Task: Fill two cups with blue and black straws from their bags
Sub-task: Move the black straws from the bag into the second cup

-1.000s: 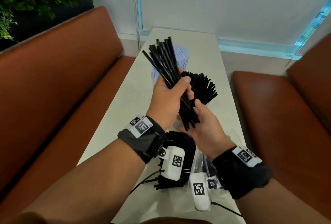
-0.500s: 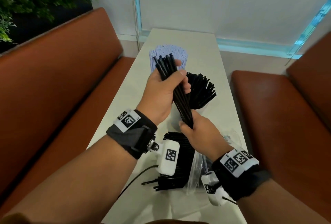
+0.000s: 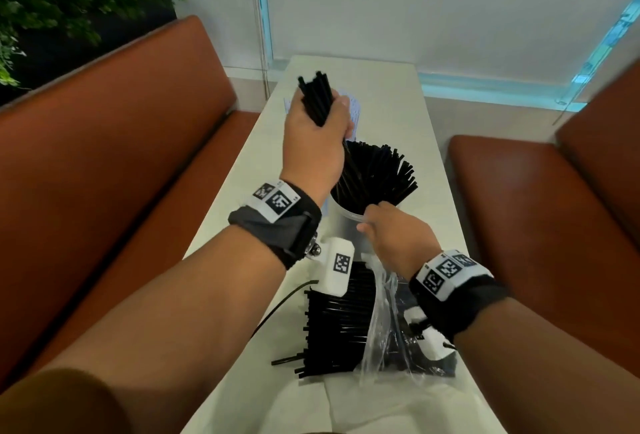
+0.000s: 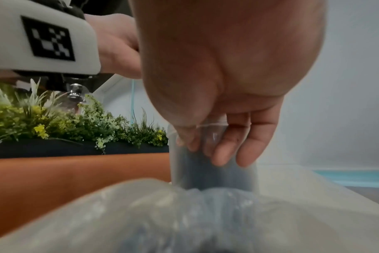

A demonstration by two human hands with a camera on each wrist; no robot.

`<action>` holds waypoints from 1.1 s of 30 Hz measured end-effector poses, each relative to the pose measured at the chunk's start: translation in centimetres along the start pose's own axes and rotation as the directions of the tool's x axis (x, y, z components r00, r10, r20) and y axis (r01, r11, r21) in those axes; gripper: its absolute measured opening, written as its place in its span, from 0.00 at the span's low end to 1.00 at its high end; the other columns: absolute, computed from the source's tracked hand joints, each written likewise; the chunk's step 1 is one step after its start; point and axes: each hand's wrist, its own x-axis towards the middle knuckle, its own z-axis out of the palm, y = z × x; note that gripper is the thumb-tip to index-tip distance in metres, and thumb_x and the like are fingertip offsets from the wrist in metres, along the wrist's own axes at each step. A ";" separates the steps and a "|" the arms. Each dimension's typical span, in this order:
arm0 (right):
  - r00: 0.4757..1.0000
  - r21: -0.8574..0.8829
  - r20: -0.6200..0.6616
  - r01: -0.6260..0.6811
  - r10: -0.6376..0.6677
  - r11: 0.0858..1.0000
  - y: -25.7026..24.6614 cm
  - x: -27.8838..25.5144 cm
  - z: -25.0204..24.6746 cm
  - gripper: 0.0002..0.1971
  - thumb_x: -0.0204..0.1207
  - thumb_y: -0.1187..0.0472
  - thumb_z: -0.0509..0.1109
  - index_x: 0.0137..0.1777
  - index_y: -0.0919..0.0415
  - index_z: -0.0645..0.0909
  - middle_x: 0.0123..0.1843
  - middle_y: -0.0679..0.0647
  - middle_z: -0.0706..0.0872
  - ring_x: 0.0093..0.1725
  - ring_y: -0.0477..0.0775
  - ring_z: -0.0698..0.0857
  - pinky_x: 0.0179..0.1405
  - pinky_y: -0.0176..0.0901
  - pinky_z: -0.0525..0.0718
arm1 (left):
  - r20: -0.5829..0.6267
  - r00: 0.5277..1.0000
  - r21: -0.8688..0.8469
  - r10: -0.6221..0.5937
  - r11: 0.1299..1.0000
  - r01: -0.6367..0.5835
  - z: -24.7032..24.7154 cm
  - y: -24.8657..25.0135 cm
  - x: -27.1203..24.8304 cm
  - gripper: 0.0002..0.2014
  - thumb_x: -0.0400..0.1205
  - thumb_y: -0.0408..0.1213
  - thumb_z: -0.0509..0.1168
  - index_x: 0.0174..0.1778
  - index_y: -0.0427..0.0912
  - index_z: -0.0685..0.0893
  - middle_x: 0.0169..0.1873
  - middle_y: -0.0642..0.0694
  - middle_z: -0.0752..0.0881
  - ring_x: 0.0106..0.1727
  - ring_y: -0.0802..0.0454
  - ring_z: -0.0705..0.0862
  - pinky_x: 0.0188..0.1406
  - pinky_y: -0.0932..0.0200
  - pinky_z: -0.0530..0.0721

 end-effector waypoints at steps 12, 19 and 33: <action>0.996 -0.015 -0.072 0.042 -0.043 0.999 0.6 0.5 1.4 0.10 0.89 0.50 0.59 0.47 0.46 0.63 0.44 0.43 0.67 0.31 0.45 0.74 0.25 0.44 0.70 | 0.228 0.967 0.793 -0.111 0.597 -0.119 -1.8 -6.5 -2.5 0.15 0.78 0.49 0.74 0.49 0.43 0.82 0.52 0.50 0.71 0.60 0.48 0.72 0.62 0.57 0.74; 0.999 -0.027 -0.044 0.001 -0.002 1.000 0.4 0.6 1.5 0.05 0.89 0.51 0.59 0.53 0.50 0.69 0.48 0.43 0.66 0.34 0.47 0.75 0.27 0.44 0.70 | 0.279 0.958 0.677 0.064 0.694 -0.244 -2.2 -4.6 -1.6 0.41 0.74 0.59 0.74 0.80 0.48 0.66 0.70 0.53 0.67 0.77 0.51 0.68 0.76 0.63 0.64; 0.998 -0.023 -0.040 0.057 -0.058 0.998 0.1 0.0 0.7 0.19 0.85 0.61 0.63 0.75 0.52 0.74 0.68 0.49 0.74 0.54 0.50 0.81 0.37 0.45 0.79 | 0.704 0.677 0.709 -0.215 0.158 -0.687 -0.2 -6.8 -2.4 0.33 0.90 0.53 0.51 0.89 0.42 0.53 0.89 0.42 0.54 0.89 0.44 0.50 0.87 0.43 0.48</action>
